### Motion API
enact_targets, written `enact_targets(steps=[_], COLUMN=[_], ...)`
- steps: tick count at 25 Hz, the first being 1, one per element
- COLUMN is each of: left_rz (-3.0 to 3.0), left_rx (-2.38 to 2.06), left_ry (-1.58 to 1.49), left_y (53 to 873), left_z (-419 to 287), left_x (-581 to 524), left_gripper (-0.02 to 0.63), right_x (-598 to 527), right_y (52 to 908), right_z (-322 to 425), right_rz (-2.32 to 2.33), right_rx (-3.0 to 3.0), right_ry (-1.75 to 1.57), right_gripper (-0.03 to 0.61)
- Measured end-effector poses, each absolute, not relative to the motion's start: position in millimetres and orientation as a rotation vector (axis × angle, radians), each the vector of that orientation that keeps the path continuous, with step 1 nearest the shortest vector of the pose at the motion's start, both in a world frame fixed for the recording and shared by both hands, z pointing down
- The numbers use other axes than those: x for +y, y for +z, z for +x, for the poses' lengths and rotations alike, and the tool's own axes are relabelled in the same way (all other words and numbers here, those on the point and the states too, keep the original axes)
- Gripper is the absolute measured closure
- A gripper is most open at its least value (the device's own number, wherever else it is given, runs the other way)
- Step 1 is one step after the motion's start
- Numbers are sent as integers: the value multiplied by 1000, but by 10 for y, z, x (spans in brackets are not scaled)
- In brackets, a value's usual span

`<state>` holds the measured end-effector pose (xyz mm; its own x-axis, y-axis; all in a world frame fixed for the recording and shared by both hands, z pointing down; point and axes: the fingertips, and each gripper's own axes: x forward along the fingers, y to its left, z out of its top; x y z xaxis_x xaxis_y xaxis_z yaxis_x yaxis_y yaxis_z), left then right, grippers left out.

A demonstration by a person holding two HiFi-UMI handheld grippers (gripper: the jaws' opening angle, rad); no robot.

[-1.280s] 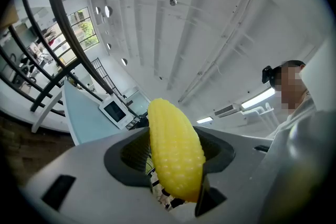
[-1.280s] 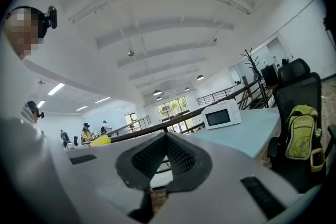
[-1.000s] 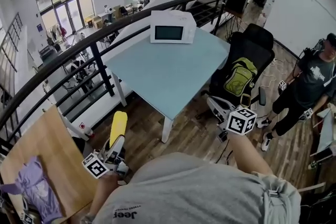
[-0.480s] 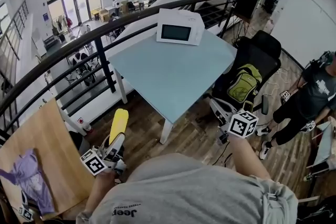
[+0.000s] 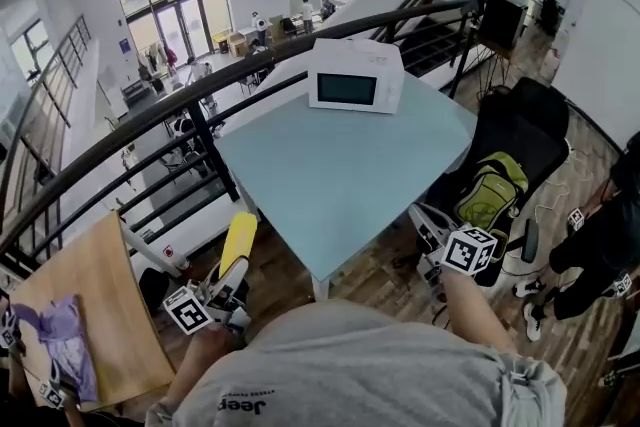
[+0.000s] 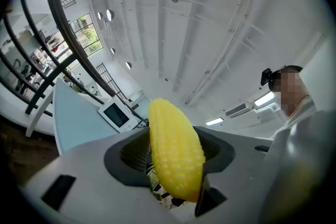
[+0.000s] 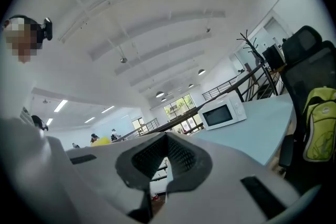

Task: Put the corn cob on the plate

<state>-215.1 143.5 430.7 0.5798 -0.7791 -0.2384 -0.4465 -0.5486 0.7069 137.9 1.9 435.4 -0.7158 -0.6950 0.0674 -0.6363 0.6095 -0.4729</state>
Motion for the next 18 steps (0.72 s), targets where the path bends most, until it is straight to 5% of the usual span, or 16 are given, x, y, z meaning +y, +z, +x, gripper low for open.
enact_targets(steps=[18], left_rz=[2162], left_rx=[-1113], left_ry=[-631], left_y=[4082], left_z=[-1211], left_x=[355], left_gripper=[370], right_x=[-1201], right_y=[4832], right_z=[2014], right_rz=[-911], right_rx=[2714], right_ry=[-869], right_gripper=[562])
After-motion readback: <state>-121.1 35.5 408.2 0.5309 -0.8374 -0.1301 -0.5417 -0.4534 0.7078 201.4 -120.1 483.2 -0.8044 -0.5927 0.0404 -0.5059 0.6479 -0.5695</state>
